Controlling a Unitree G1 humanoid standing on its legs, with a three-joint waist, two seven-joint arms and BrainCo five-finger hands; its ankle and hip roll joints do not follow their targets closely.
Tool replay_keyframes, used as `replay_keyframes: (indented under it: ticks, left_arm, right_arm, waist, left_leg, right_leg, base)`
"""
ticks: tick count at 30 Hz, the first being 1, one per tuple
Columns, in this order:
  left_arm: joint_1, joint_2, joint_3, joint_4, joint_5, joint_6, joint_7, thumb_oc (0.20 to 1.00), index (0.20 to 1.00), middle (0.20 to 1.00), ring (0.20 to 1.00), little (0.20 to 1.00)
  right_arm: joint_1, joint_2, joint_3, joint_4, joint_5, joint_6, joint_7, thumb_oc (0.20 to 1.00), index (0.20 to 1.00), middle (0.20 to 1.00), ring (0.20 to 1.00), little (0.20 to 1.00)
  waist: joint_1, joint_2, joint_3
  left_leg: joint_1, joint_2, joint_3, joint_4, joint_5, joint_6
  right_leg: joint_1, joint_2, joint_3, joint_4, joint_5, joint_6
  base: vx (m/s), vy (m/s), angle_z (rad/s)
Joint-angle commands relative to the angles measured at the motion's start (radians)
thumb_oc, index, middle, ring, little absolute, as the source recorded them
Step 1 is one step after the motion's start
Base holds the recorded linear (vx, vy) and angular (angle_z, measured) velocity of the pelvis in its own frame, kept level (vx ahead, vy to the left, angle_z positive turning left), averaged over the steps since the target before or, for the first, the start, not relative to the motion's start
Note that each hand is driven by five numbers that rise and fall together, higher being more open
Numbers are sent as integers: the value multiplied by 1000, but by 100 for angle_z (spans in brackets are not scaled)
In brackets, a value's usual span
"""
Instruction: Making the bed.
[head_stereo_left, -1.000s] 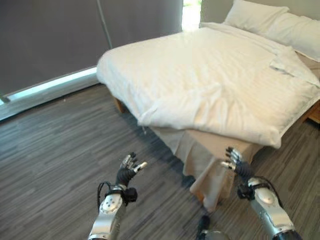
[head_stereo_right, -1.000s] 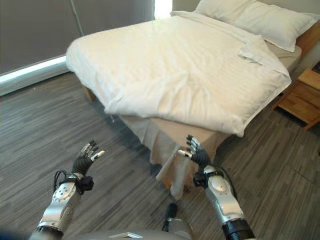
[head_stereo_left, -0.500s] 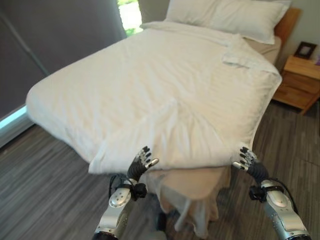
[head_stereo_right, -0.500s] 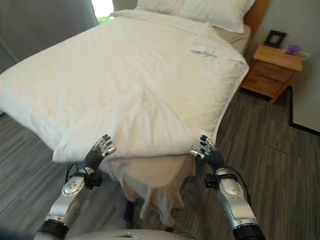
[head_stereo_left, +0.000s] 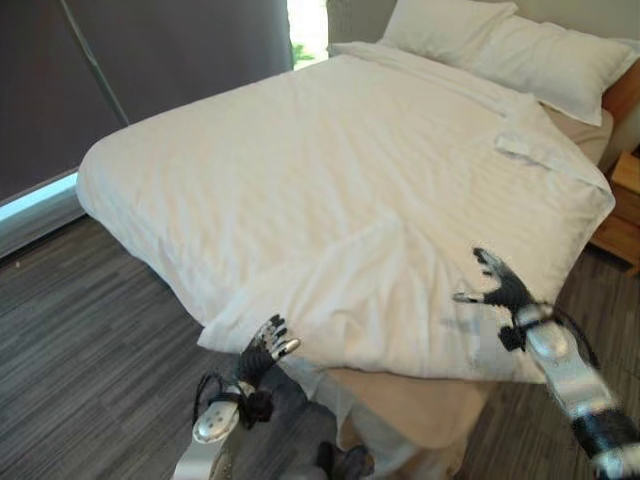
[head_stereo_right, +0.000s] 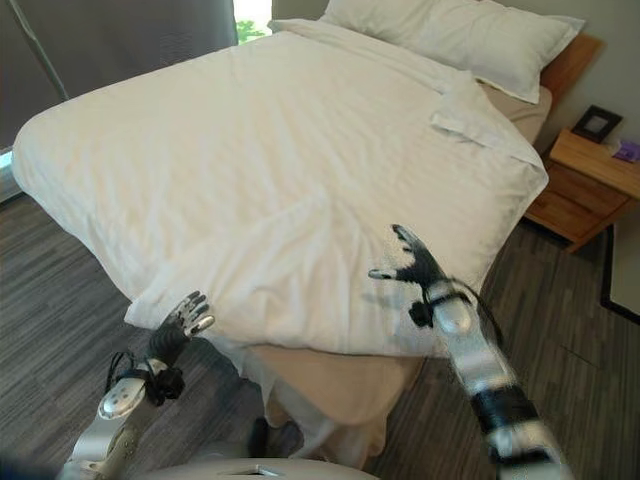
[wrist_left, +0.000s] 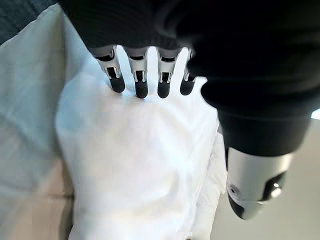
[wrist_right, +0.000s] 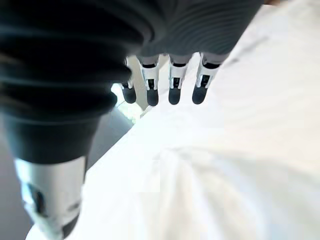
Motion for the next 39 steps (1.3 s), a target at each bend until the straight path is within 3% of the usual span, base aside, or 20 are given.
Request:
replay_keyframes:
  ticks: [1,8,10,19,24,29,34,35,36,37,39]
  left_arm:
    - [-57,36,-38,-51,-43,-35,-13,1000,1000,1000,1000,1000]
    - [-38,47,-39,-47,-54,-33,1,1000,1000,1000,1000,1000]
    - [-53,67,-54,-62,-61,-35,9,1000,1000,1000,1000,1000]
    - [-78,100,-77,-55,-55,-26,24,1000,1000,1000,1000,1000]
    - [-100,113,-88,-59,-33,-31,34,1000,1000,1000,1000,1000]
    - [-140,94,-118,-45,-28,-31,32,1000,1000,1000,1000,1000]
    - [-146,75,-114,-29,-24,-16,31,1000,1000,1000,1000,1000]
    - [-149,64,-106,-29,-27,-12,36,1000,1000,1000,1000,1000]
    - [-148,64,-106,-29,-27,-12,36,1000,1000,1000,1000,1000]
    - [-147,63,-100,-29,-25,-11,34,1000,1000,1000,1000,1000]
    - [-141,60,-93,-28,-21,-11,27,1000,1000,1000,1000,1000]
  right_arm:
    - [-272,-60,57,114,-63,15,-62,1000,1000,1000,1000,1000]
    - [-532,-62,189,309,-116,34,-88,1000,1000,1000,1000,1000]
    - [-635,-38,251,475,-105,47,-97,1000,1000,1000,1000,1000]
    - [-825,72,380,771,-164,68,-97,1000,1000,1000,1000,1000]
    - [-811,118,398,853,-164,62,-86,1000,1000,1000,1000,1000]
    - [-669,157,359,942,-189,69,-82,1000,1000,1000,1000,1000]
    - [-512,258,289,995,-206,96,-58,1000,1000,1000,1000,1000]
    - [-430,294,268,988,-191,94,-56,561,561,561,561,561]
    - [-429,294,268,987,-191,95,-56,561,561,561,561,561]
    - [-392,307,263,993,-189,95,-48,200,200,200,200,200]
    - [-316,317,242,1006,-184,94,-39,200,200,200,200,200]
  waist:
    - [77,-2,14]
    - [115,-15,27]
    - [139,-23,45]
    - [175,-28,86]
    - [196,-19,117]
    - [224,4,142]
    - [212,20,140]
    - [201,25,138]
    - [201,25,138]
    - [197,26,135]
    - [188,29,128]
  left_leg:
    - [44,44,5,8,-56,-38]
    - [26,40,-8,8,-52,-36]
    - [0,39,-23,8,-41,-39]
    - [-77,32,-72,8,-10,-45]
    - [-121,25,-103,8,6,-47]
    - [-153,15,-132,8,16,-49]
    - [-152,13,-121,8,13,-46]
    - [-148,10,-114,8,9,-44]
    - [-147,10,-114,8,9,-44]
    - [-145,10,-113,8,7,-44]
    - [-142,9,-112,8,4,-43]
  right_leg:
    - [-56,-54,-15,13,155,36]
    - [-63,-54,-31,13,162,38]
    - [-79,-51,-46,13,166,38]
    - [-123,-43,-84,13,173,36]
    - [-149,-43,-105,13,177,36]
    - [-167,-43,-129,13,175,35]
    - [-169,-46,-127,13,169,34]
    - [-167,-49,-125,13,168,34]
    - [-167,-49,-125,13,168,34]
    - [-166,-51,-126,13,166,35]
    - [-163,-55,-130,13,162,37]
  base:
    - [-27,25,8]
    - [-15,19,12]
    - [-73,-14,14]
    - [-59,-11,19]
    - [-52,4,22]
    - [-25,4,14]
    - [12,47,0]
    - [23,47,-3]
    - [21,43,2]
    - [22,21,5]
    - [16,15,1]
